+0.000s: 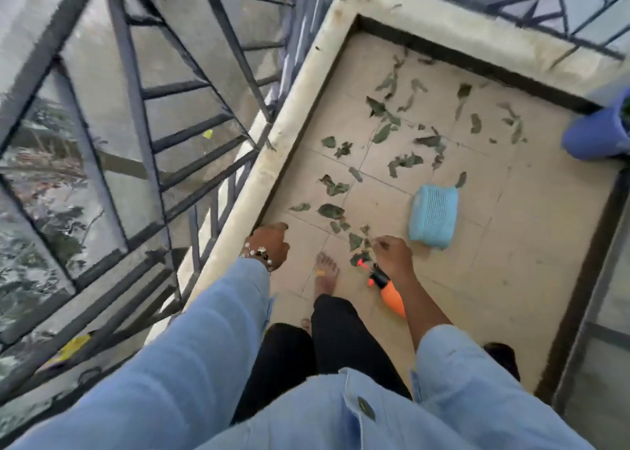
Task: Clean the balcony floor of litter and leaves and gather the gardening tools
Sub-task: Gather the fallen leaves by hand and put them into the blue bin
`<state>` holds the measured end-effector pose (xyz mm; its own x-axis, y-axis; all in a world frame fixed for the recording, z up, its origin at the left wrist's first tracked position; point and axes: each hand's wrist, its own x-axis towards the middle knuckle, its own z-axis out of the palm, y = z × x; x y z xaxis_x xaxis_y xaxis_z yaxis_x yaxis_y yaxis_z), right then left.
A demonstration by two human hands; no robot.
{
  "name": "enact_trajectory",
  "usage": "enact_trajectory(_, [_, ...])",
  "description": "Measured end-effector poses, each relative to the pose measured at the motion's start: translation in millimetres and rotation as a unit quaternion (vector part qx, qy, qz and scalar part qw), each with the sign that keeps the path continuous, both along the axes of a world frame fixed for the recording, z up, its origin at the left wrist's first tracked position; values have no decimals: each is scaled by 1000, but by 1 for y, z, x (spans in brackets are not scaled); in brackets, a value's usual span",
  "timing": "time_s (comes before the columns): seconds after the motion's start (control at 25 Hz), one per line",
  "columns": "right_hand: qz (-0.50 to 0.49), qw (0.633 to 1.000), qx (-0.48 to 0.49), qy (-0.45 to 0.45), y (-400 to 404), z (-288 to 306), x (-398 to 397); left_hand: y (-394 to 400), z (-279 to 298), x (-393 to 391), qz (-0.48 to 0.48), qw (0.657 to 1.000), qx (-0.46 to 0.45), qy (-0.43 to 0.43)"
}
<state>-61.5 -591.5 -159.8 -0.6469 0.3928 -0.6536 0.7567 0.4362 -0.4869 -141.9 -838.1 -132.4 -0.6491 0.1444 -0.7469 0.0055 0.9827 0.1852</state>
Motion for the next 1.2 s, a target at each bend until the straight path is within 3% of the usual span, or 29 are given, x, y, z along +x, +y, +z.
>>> enact_trajectory(0.2, [-45,998,6,-52,18,-75,-21,40,-76,-47,-35,998,52,-16])
enact_trajectory(0.44, [-86,994,-5,-74,14,-234,-11,65,-236,-61,-85,994,45,-50])
enact_trajectory(0.64, [-20,978,-45,-201,-13,-410,24,79,-395,-50,-75,992,59,-78])
enact_trajectory(0.84, [56,958,75,-270,-21,-509,51,86,-501,-19,-46,991,47,-115])
enact_trajectory(0.96, [118,942,186,-253,-26,-541,59,95,-528,-11,-37,991,40,-123])
enact_trajectory(1.08, [210,916,290,-179,-33,-559,61,108,-534,-6,-18,991,58,-118])
enact_trajectory(1.12, [212,913,319,-138,-32,-558,59,110,-536,-4,-8,990,59,-124])
enact_trajectory(1.2, [108,951,287,-40,-26,-550,50,112,-539,4,52,986,75,-141])
